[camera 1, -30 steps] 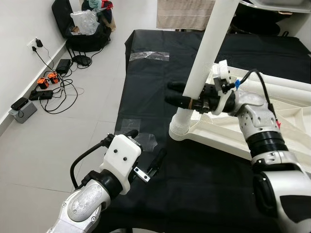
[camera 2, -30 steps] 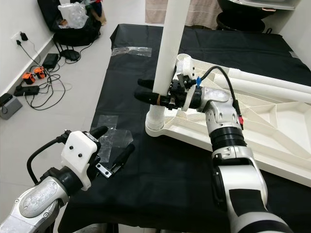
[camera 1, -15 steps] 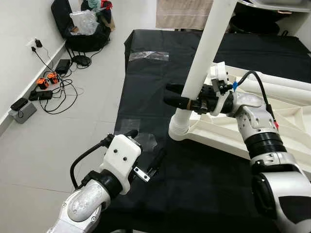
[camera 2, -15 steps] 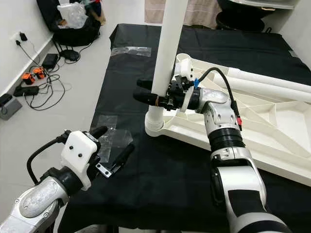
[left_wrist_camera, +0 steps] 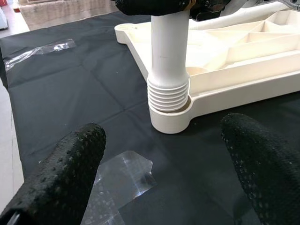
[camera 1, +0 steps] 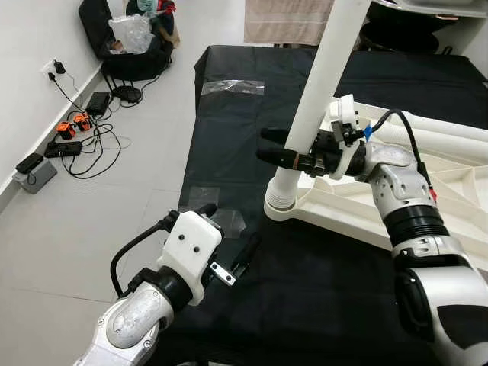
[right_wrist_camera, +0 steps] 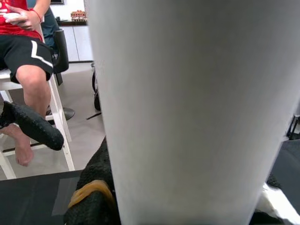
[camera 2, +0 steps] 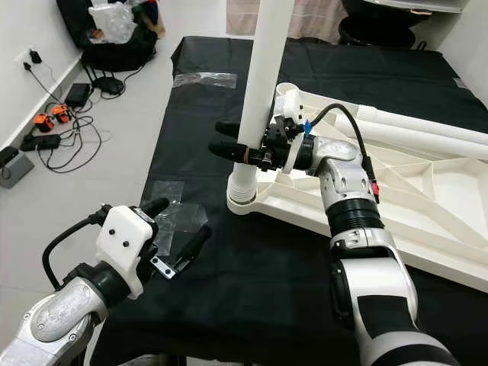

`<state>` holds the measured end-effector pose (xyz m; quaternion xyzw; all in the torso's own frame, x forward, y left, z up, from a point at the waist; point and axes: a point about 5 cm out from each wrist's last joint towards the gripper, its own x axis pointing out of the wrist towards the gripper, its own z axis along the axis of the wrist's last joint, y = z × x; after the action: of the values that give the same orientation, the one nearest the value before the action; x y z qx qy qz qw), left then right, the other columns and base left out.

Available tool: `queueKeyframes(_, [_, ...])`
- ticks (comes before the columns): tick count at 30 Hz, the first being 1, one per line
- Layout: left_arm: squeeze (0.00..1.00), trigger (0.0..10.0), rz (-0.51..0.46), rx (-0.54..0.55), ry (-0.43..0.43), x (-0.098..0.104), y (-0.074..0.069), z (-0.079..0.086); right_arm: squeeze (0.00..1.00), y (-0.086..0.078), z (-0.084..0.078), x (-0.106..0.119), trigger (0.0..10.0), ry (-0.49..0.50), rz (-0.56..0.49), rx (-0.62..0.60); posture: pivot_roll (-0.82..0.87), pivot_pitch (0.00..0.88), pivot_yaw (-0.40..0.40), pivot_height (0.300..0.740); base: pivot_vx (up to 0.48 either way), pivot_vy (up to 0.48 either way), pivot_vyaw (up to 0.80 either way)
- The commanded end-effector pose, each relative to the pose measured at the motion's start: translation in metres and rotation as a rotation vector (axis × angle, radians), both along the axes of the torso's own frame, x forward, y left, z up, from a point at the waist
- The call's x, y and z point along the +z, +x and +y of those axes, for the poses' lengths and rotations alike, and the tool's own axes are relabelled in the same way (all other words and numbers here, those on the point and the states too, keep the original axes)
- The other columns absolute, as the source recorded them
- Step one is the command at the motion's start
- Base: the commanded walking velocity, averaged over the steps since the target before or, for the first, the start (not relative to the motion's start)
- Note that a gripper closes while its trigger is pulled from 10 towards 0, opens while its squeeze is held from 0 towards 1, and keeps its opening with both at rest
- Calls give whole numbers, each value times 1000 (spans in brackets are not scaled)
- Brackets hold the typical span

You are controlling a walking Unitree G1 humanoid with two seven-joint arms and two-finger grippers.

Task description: Building children table

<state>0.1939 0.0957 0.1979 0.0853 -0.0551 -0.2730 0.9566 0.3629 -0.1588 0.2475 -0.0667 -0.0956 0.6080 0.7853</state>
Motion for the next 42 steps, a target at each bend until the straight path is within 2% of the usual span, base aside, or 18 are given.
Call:
queueKeyframes(1, [0,10000,24,2,20,-5,0,0,0,-3,0,-6,10000,-26,13,15,153,210,-44,740,0,0,0])
queueKeyframes(18, [0,10000,20,3,26,-4,2,1,0,-5,-11,-4,10000,-34,10,2,154,215,-42,740,0,0,0])
queueKeyframes(31, [0,10000,19,3,28,-4,2,2,0,-8,-7,7,10000,-7,-28,38,155,210,-39,740,0,0,0])
queueKeyframes(42, [0,10000,18,5,27,-4,2,1,0,-11,-1,-11,10000,-56,7,36,153,213,-42,740,0,0,0])
